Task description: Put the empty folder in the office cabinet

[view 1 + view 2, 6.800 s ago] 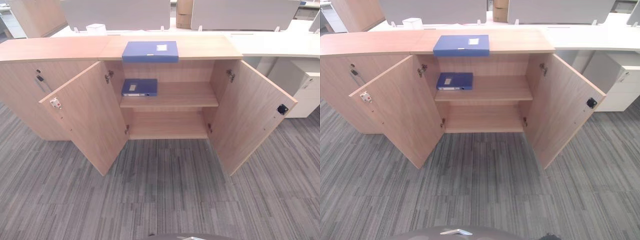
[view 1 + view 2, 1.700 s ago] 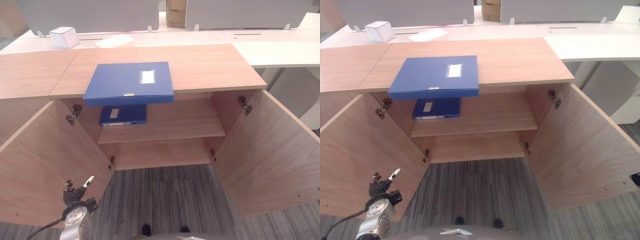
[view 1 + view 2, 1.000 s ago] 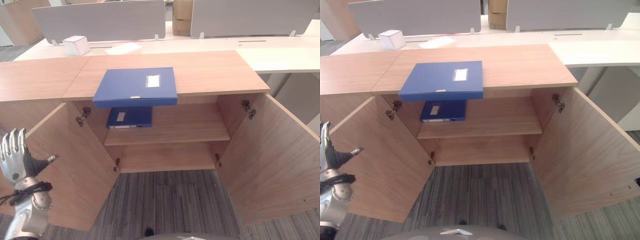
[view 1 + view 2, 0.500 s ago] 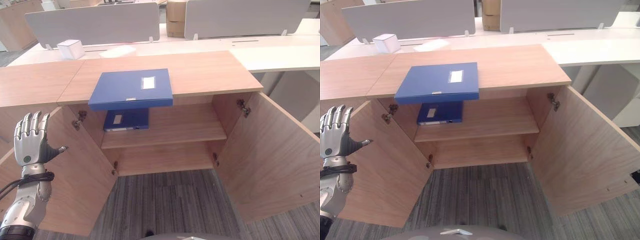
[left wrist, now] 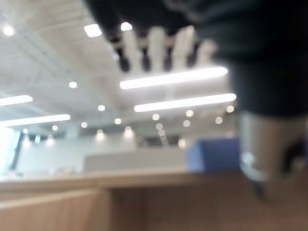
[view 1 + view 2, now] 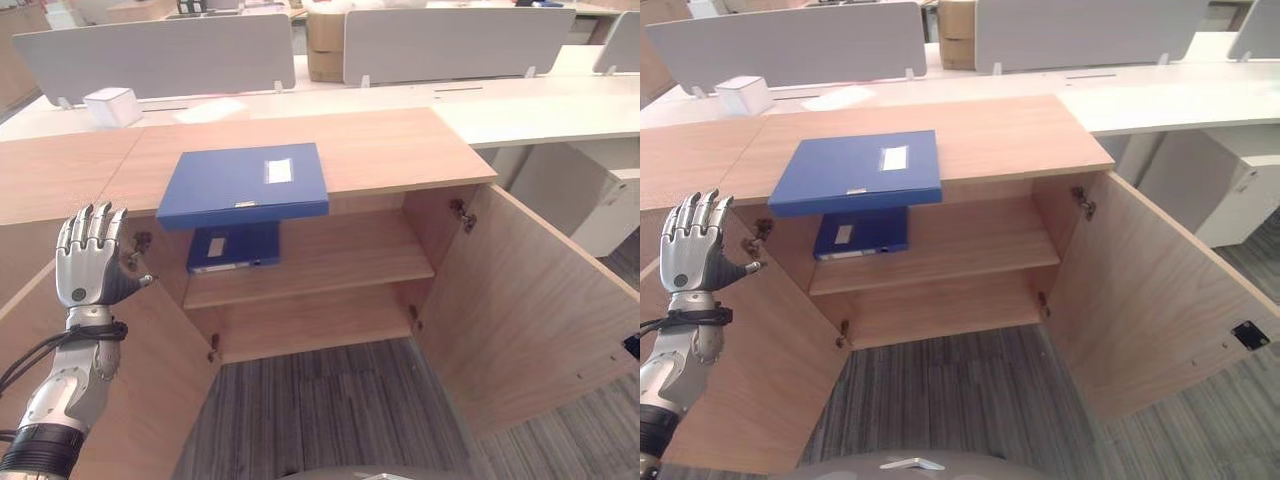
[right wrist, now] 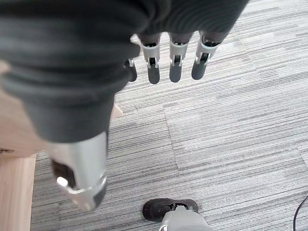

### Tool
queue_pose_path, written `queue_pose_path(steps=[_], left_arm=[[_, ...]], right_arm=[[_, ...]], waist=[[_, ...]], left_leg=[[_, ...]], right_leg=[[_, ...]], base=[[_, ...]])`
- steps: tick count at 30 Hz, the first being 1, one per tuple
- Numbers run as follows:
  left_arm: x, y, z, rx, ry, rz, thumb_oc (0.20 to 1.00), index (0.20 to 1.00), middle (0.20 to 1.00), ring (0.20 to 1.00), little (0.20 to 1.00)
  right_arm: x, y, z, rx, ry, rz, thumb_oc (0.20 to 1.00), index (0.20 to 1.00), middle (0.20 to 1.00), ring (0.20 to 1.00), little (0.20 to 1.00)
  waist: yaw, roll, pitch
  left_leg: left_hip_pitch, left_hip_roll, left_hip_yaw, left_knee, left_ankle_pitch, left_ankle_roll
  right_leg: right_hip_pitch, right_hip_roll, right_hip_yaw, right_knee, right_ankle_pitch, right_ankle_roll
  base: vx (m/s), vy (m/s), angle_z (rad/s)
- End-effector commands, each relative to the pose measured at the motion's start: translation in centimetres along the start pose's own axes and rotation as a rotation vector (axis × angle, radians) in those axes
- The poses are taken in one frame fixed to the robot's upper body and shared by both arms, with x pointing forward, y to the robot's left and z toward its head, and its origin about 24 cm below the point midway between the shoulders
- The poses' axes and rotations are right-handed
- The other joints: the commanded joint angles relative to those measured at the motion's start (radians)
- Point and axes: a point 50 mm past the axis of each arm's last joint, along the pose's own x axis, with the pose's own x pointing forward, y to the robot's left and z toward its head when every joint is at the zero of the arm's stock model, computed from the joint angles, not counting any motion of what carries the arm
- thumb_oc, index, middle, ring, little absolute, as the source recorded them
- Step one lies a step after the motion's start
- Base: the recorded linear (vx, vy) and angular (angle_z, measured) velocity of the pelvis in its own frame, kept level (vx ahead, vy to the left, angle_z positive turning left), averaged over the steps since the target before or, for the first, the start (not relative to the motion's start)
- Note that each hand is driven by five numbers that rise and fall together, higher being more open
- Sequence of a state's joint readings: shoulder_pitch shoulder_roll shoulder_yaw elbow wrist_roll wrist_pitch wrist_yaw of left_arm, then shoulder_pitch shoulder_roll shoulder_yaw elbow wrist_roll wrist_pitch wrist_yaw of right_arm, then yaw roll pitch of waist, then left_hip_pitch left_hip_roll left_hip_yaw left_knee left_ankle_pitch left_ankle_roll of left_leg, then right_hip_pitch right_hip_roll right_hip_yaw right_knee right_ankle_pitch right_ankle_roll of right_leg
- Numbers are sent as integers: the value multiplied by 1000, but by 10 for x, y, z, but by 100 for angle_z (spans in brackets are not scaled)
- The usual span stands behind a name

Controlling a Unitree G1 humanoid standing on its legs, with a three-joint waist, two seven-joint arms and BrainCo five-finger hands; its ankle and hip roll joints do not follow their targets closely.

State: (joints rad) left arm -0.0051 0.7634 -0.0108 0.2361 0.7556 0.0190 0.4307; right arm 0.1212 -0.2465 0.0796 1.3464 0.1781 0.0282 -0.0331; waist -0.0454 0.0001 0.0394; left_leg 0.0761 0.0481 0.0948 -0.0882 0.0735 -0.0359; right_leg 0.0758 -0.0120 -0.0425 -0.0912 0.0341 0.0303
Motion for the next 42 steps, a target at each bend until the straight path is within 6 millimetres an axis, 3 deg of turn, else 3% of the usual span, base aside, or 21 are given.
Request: queue_pose_path(steps=[1, 12, 28, 42], left_arm=[[33, 38, -2, 75, -41, 147, 1000, 1000, 1000, 1000, 1000], [69, 35, 8, 149, -69, 97, 1000, 1000, 1000, 1000, 1000], [81, 17, 29, 165, -122, 18, 1000, 1000, 1000, 1000, 1000], [109, 40, 43, 241, -167, 81, 1000, 1000, 1000, 1000, 1000]], right_arm=[[1, -9, 16, 2, -17, -45, 1000, 1000, 1000, 1000, 1000], [0, -17, 5, 8, 7, -76, 1000, 1000, 1000, 1000, 1000], [0, -21, -1, 23, 21, -99, 1000, 1000, 1000, 1000, 1000], [-1, -27, 2, 52, 0, -126, 1000, 1000, 1000, 1000, 1000]], waist=[[-26, -13, 13], [-68, -11, 6], [-94, -10, 6], [-113, -13, 23]], left_leg=[[42, -7, 12, 1, -147, -30], [37, -7, 41, 1, -147, -29], [24, -9, 63, 1, -150, -27], [-17, -9, 73, 1, -137, -28]], right_leg=[[48, -61, -11, 4, -42, 92], [26, -61, 14, 4, -28, 103], [6, -66, 29, 4, -17, 114], [-38, -71, 32, 4, 4, 124]], base=[[-2, 9, -9], [-4, 9, -6], [-7, 7, -5], [-17, 4, -2]])
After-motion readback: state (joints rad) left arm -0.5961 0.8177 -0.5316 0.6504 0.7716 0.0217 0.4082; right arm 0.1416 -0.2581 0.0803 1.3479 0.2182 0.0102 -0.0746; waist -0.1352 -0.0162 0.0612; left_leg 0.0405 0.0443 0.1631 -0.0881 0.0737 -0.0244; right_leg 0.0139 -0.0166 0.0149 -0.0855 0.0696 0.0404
